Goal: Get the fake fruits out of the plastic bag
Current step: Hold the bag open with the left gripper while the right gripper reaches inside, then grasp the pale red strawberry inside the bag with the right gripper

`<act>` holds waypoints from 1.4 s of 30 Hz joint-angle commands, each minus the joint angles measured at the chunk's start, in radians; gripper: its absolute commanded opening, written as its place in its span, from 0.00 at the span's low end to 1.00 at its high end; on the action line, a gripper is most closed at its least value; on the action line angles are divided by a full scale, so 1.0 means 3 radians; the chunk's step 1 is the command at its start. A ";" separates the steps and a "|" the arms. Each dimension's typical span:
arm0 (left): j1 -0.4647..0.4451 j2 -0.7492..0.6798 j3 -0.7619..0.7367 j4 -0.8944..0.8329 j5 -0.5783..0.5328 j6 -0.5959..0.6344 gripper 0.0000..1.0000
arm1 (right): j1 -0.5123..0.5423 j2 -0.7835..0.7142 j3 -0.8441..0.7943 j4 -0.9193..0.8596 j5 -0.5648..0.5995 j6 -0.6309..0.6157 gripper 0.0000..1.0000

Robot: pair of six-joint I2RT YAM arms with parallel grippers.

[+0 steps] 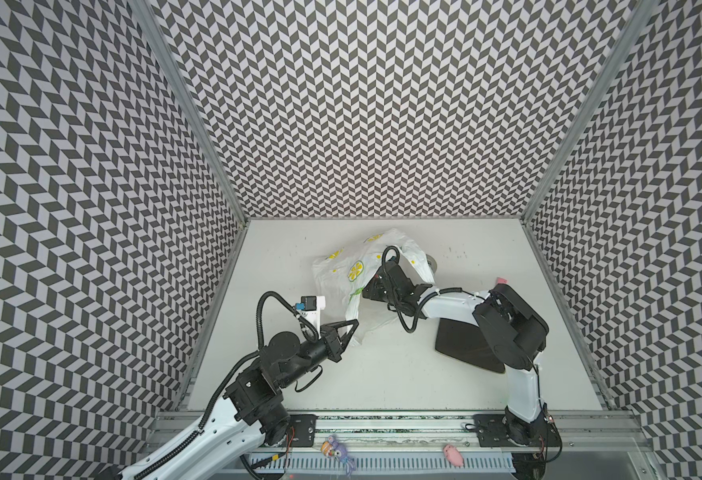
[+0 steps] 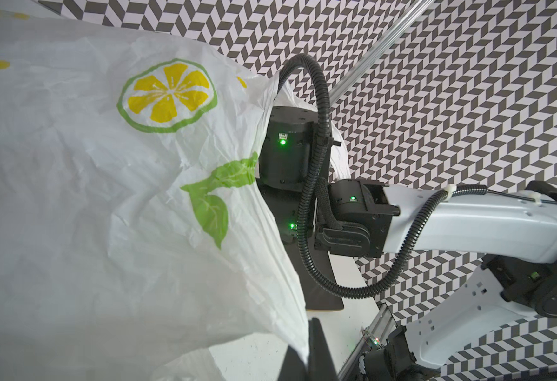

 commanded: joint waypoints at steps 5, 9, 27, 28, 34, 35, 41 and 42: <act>-0.0033 -0.0158 -0.0077 -0.0396 -0.0011 -0.0168 0.00 | -0.0090 0.0361 0.0374 0.0118 0.0189 0.0503 0.81; -0.0034 -0.0145 -0.0066 -0.0459 -0.0035 -0.0166 0.00 | -0.0100 0.0520 0.0582 0.0062 0.0167 0.0474 0.80; -0.0052 -0.0242 -0.0128 -0.0269 -0.0131 -0.0280 0.00 | 0.0001 0.0972 0.1208 -0.0677 0.0459 0.0403 0.54; -0.0055 -0.0250 -0.0135 -0.0247 -0.0142 -0.0282 0.00 | 0.0007 0.0979 0.1227 -0.0711 0.0468 0.0379 0.54; -0.0059 -0.0238 -0.0167 -0.0094 -0.0171 -0.0294 0.00 | 0.0038 0.1040 0.1380 -0.0932 0.0580 0.0229 0.65; -0.0055 -0.0238 -0.0166 -0.0069 -0.0172 -0.0295 0.00 | 0.0047 0.1051 0.1405 -0.0968 0.0617 0.0212 0.66; -0.0055 -0.0240 -0.0162 -0.0008 -0.0162 -0.0296 0.00 | 0.0061 0.1172 0.1542 -0.1136 0.0793 0.0162 0.66; -0.0055 -0.0247 -0.0162 -0.0011 -0.0165 -0.0300 0.00 | 0.0068 0.1186 0.1562 -0.1159 0.0827 0.0162 0.64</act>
